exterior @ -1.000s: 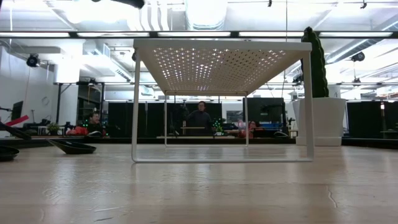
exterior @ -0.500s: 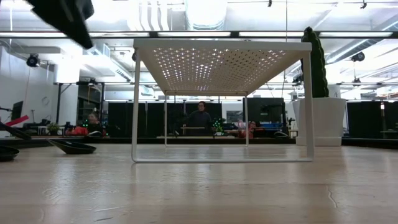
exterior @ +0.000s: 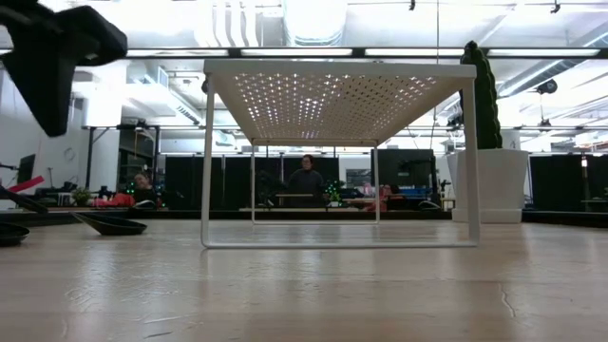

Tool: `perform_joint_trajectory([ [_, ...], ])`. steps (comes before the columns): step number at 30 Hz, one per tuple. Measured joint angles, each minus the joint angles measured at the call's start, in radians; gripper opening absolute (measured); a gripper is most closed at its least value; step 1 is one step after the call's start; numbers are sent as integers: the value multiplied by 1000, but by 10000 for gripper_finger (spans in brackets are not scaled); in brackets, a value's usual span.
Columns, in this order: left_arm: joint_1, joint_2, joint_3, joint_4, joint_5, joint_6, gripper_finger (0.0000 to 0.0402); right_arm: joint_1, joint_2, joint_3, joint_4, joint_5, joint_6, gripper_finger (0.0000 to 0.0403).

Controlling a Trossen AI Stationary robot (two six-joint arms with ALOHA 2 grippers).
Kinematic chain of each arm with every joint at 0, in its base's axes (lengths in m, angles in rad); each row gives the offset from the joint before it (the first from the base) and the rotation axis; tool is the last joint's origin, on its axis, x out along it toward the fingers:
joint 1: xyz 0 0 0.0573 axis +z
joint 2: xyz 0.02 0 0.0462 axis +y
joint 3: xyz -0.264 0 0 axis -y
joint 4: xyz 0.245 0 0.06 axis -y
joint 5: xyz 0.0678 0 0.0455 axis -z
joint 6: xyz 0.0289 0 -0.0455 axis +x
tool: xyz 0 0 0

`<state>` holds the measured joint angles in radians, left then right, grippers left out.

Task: Pick & Place Mini shaped plates
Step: Stack the black drop-shaped plate on top of the black drop-shaped plate on the shelf

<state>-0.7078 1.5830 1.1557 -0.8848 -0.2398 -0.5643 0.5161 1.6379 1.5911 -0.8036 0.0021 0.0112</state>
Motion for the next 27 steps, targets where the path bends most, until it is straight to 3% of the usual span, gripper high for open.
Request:
perform_joint_trajectory([
  [7, -1, 15, -47, -15, 33, 11, 213, 23, 0, -51, 34, 0, 41, 52],
  [18, -1, 16, -170, 148, 59, -14, 151, 34, 0, -79, 63, 0, 50, 52],
  [27, 0, 16, -237, 206, 60, -9, 140, 34, 0, -88, 89, 0, 61, 52],
])
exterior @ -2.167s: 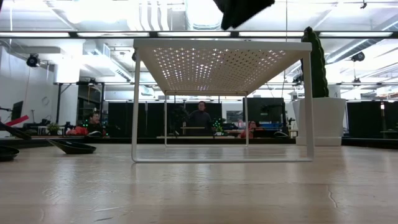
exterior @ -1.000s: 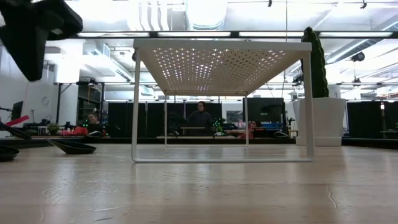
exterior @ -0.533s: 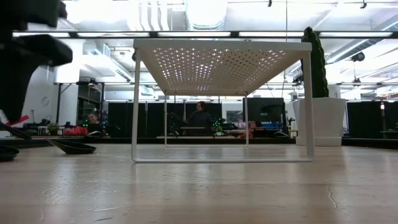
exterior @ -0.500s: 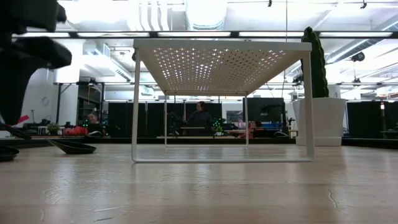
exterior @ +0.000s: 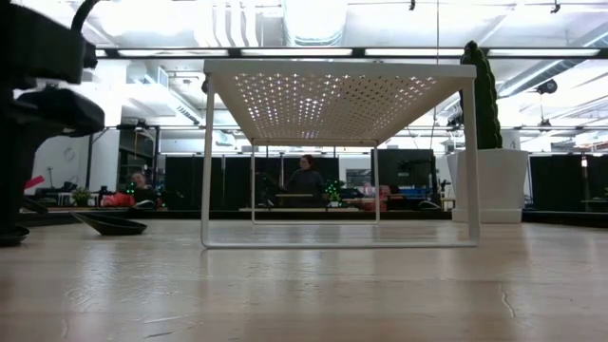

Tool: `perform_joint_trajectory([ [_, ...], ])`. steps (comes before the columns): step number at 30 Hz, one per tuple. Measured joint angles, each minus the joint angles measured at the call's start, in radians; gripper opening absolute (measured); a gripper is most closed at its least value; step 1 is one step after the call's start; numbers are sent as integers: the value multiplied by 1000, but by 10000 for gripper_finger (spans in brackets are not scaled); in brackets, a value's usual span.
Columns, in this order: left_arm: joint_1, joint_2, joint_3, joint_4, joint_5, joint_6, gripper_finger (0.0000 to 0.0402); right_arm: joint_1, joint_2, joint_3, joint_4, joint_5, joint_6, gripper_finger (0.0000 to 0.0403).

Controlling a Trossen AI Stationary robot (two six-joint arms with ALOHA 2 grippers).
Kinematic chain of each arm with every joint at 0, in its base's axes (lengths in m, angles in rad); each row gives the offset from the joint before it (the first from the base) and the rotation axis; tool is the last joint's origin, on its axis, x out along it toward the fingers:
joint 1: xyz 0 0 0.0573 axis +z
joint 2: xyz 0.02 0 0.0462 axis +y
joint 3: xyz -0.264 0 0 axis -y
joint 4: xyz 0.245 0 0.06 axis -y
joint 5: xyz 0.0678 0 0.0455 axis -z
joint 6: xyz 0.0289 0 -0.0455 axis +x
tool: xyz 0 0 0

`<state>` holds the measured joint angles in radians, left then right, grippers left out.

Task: Pick & Place Mini shaped plates
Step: Stack the black drop-shaped plate on top of the black drop-shaped plate on the shelf

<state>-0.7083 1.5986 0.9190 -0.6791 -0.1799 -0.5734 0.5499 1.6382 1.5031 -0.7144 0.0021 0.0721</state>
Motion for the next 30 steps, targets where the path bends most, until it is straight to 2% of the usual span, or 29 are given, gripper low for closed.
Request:
perform_joint_trajectory([
  [9, 1, 0, -19, 68, 3, -3, 129, 0, 0, -39, 25, 0, 0, 52],
  [20, 7, 0, -45, 104, 50, 6, 9, 0, 0, -51, 26, 0, 30, 52],
  [30, 35, -4, 27, 115, 51, -256, 2, 3, 0, -53, 73, 0, 24, 52],
])
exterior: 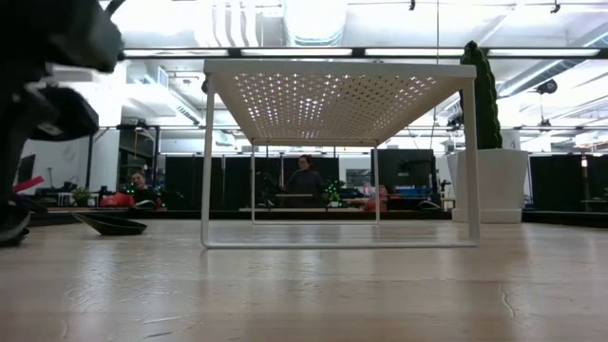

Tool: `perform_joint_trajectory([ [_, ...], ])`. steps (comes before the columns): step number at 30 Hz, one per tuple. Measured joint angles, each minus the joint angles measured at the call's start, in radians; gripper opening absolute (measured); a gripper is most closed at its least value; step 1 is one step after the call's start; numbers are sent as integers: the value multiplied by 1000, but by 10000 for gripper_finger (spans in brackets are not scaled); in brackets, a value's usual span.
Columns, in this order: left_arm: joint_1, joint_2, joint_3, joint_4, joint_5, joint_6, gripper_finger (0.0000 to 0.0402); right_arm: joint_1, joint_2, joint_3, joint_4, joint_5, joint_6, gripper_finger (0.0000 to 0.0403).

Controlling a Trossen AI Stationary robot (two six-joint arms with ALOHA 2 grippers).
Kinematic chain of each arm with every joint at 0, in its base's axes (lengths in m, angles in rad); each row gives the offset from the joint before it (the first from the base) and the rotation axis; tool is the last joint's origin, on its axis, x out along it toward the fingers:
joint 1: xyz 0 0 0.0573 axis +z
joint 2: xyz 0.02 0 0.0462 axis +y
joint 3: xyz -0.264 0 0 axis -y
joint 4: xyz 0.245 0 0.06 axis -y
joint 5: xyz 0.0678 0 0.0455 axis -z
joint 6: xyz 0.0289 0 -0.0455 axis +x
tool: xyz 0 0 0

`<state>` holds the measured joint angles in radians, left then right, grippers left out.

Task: Pick & Place Mini shaped plates
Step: Stack the black drop-shaped plate on top of the black drop-shaped plate on the shelf

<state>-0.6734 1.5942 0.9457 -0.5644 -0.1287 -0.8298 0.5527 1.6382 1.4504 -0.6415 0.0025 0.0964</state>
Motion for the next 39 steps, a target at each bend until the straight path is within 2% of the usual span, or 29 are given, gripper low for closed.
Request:
perform_joint_trajectory([
  [6, 7, -1, 65, 81, -16, -263, 1, 1, 0, -37, 67, 1, 28, 52],
  [11, 5, -2, 83, 301, -129, -280, 0, 1, 0, -90, 134, 1, 165, 52],
  [15, 5, -2, 95, 449, -345, -210, 0, 16, 0, -150, 229, 23, 273, 52],
  [19, -5, -2, 117, 524, -628, -28, 0, 31, 0, -179, 263, 51, 325, 52],
  [23, -27, -2, 120, 656, -940, 225, 0, 45, 0, -187, 279, 205, 364, 52],
  [26, -38, -2, 118, 821, -1155, 454, 0, 60, 0, -187, 293, 428, 350, 52],
  [28, -38, -2, 116, 910, -1232, 611, 0, 74, 0, -187, 302, 611, 341, 52],
  [30, -32, -2, 115, 975, -1248, 713, 0, 87, 0, -187, 327, 772, 326, 52],
  [33, -11, -2, 116, 1049, -1236, 828, 0, 92, 0, -192, 411, 941, 290, 52],
  [35, 4, -2, 116, 1085, -1233, 888, 0, 91, 0, -193, 452, 992, 287, 52],
  [39, 33, -2, 116, 1104, -1232, 955, 0, 78, 0, -197, 469, 993, 259, 52],
])
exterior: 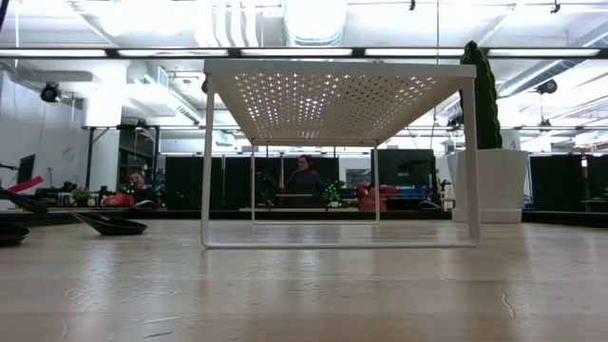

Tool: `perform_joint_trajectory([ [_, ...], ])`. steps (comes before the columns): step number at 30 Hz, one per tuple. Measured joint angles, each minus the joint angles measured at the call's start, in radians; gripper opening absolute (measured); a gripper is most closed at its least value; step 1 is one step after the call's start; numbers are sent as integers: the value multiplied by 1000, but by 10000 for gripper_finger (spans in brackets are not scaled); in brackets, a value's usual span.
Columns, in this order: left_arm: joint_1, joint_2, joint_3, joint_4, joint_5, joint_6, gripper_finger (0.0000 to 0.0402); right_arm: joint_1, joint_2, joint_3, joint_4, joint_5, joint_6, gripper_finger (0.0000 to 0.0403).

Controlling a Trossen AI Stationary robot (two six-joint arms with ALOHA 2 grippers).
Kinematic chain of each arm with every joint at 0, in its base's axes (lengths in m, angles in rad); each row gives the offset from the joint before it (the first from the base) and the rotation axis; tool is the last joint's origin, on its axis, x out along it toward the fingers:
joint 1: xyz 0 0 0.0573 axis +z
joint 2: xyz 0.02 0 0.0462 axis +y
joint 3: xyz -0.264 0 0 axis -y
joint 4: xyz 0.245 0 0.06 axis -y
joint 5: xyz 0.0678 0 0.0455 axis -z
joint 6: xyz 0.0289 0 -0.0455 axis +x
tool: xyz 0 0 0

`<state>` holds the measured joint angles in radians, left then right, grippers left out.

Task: Pick & Place Mini shaped plates
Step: Stack the black drop-shaped plate on top of the black drop-shaped plate on the shelf

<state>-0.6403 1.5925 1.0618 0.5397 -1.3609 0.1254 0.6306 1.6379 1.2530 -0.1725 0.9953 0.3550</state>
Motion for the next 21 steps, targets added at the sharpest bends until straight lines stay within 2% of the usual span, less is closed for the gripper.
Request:
perform_joint_trajectory([
  [5, 39, 0, 0, 99, 65, 106, 0, -13, 0, -24, 135, 2, -79, 54],
  [10, 64, 0, 0, 167, 154, 182, 0, -30, 0, -25, 168, 3, -109, 75],
  [16, 72, 0, 0, 167, 159, 227, 0, -50, 0, -25, 200, 8, -140, 107],
  [21, 72, 0, 0, 173, 159, 286, 0, -49, -3, -24, 237, 78, -188, 109],
])
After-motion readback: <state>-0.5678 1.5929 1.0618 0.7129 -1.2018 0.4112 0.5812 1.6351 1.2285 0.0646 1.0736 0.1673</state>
